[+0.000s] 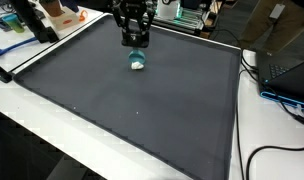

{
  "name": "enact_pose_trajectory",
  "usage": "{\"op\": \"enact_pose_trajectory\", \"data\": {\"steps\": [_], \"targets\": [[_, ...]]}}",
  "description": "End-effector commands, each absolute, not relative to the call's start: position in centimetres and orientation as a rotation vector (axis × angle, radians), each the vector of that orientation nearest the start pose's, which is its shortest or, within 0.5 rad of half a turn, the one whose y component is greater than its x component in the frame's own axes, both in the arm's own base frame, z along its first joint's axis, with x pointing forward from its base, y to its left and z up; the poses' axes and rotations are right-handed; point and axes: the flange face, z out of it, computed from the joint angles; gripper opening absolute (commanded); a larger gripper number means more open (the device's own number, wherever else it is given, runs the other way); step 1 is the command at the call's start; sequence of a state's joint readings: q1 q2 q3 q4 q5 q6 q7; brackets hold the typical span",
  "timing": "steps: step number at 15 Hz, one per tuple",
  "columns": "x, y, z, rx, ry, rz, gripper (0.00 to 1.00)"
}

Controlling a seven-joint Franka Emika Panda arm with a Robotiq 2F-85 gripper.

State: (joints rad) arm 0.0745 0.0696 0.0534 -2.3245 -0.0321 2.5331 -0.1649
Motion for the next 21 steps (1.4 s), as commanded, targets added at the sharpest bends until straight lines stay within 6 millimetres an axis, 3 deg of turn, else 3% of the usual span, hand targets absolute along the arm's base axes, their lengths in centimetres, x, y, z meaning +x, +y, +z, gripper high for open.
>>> {"op": "enact_pose_trajectory", "data": {"steps": [1,2,7,10,13,14,15,19,20,21], "targets": [[51.8,6.3,33.0,-3.114,-0.474,-0.136,0.21],[50.6,7.0,35.8,-3.104,-0.503,-0.162,0.21],[44.8,11.0,43.3,-3.078,-0.606,-0.127,0.21],[39.5,14.6,45.7,-2.949,-0.705,0.08,0.21],[34.9,17.9,45.9,-2.811,-0.858,0.263,0.21],[37.6,17.2,46.5,-2.883,-0.777,0.2,0.21],[36.9,17.8,46.6,-2.876,-0.801,0.211,0.46],[37.4,17.3,46.4,-2.881,-0.779,0.209,0.46],[38.2,17.7,45.8,-2.844,-0.736,0.249,0.21],[38.2,18.0,45.6,-2.804,-0.717,0.287,0.21]]}}
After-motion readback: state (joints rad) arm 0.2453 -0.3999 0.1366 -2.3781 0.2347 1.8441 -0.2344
